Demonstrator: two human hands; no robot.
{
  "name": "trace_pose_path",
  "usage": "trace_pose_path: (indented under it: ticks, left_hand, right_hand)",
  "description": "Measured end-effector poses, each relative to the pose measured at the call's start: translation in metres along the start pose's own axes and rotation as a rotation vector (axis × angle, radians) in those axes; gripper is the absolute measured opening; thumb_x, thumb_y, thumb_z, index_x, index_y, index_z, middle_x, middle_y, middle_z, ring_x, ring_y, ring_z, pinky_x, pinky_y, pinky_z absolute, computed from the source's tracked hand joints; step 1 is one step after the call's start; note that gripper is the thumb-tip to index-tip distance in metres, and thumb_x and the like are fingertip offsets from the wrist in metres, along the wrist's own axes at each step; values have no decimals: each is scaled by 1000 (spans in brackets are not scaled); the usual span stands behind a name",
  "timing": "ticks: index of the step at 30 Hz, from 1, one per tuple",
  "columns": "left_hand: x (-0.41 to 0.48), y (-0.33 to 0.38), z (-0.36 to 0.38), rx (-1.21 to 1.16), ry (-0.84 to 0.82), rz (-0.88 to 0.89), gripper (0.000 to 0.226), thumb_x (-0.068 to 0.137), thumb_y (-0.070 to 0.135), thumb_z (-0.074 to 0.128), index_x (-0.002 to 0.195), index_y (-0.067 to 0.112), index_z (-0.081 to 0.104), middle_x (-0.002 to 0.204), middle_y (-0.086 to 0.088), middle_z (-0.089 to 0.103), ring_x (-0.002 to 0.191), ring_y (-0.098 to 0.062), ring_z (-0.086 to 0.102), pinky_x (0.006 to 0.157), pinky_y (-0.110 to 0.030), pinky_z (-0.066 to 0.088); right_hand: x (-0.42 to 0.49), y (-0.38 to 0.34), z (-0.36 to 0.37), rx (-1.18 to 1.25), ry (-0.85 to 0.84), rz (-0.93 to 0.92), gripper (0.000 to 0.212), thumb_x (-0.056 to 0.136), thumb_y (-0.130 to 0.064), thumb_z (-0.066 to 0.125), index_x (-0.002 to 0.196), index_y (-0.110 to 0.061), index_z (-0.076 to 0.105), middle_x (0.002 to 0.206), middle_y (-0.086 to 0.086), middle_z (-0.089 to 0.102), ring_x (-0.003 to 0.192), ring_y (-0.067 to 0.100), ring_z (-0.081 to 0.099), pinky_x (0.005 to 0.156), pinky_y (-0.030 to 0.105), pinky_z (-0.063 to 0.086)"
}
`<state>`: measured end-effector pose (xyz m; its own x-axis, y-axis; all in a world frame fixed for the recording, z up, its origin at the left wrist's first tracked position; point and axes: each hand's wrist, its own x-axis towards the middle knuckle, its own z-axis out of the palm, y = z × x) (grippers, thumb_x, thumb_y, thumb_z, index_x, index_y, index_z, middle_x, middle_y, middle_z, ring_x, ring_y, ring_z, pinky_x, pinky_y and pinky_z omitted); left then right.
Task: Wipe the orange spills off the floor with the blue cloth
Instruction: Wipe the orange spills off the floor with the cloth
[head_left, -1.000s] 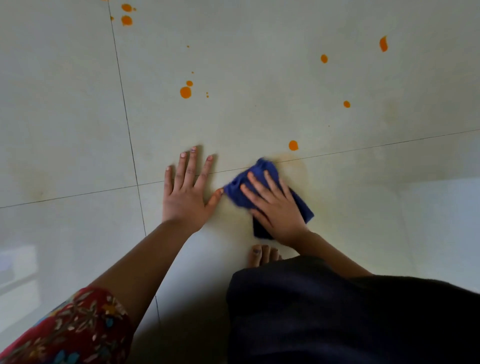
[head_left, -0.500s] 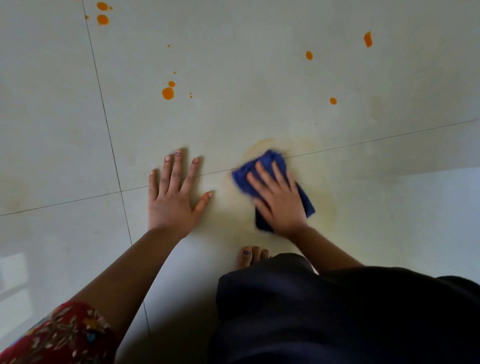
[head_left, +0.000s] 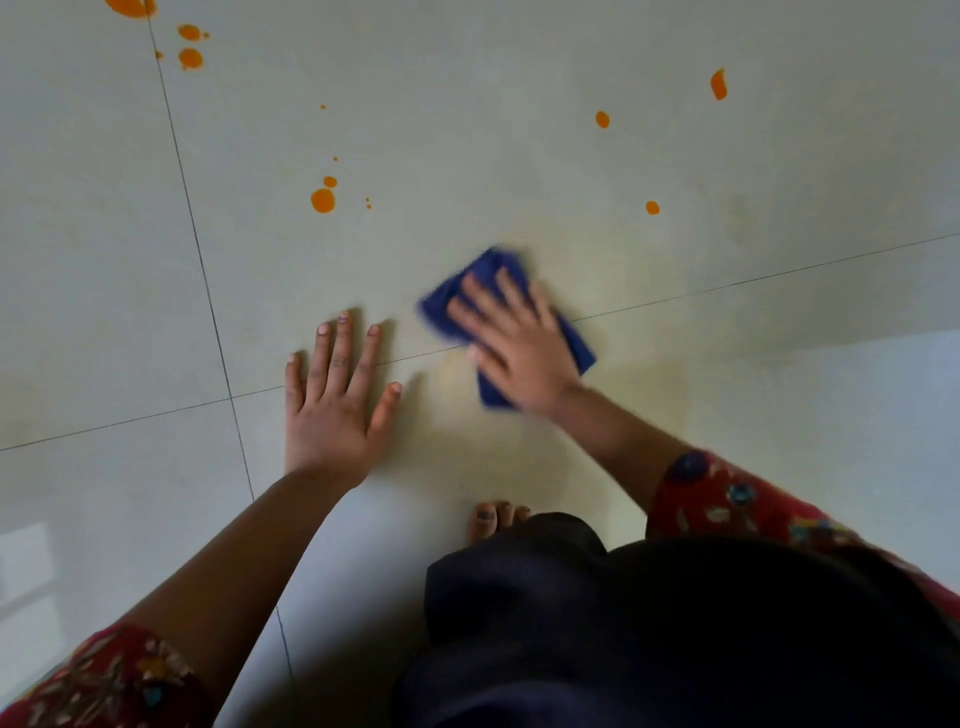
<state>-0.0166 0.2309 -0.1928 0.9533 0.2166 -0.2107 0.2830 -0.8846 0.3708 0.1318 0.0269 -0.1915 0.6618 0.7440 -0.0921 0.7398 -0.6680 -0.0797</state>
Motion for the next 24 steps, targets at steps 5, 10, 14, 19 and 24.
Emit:
trace_pose_path:
  ticks: [5,10,14,19,24]
  left_hand:
    - [0,-1,-3,-24,-15,3,60,97,53,6,153,35,-3,161,5,-15,147,-13,-18,119,-43,-9]
    - [2,-1,-9,-137,-31,7,62,94,53,3,153,35,2,160,11,-15,145,-5,-22,118,-34,-16]
    - [-6,-12,-23,-156,123,-22,59,98,43,15,151,22,28,161,9,11,149,-8,-2,120,-36,-5]
    - [-19,-34,-31,-94,189,-144,60,97,41,17,150,19,32,161,5,16,149,-14,8,120,-38,3]
    - [-17,-36,-32,-41,172,-14,57,99,40,17,150,19,32,161,6,15,149,-13,6,121,-39,2]
  right_hand:
    - [-79,51,-1,-10,-91,-153,52,101,-46,26,151,-36,21,161,-6,16,150,26,11,119,50,9]
    - [-8,72,-15,50,3,475,58,96,-51,16,152,-36,22,162,-8,15,150,22,6,119,50,8]
    - [49,-7,-11,70,-8,232,61,93,-49,20,151,-33,29,161,-4,21,149,30,13,117,56,12]
    - [-24,-46,4,-19,-69,-398,51,101,-47,32,151,-38,24,161,-8,19,150,24,9,120,48,6]
    - [-87,50,0,35,-20,213,55,99,-50,24,152,-35,21,161,-4,18,150,25,10,116,58,16]
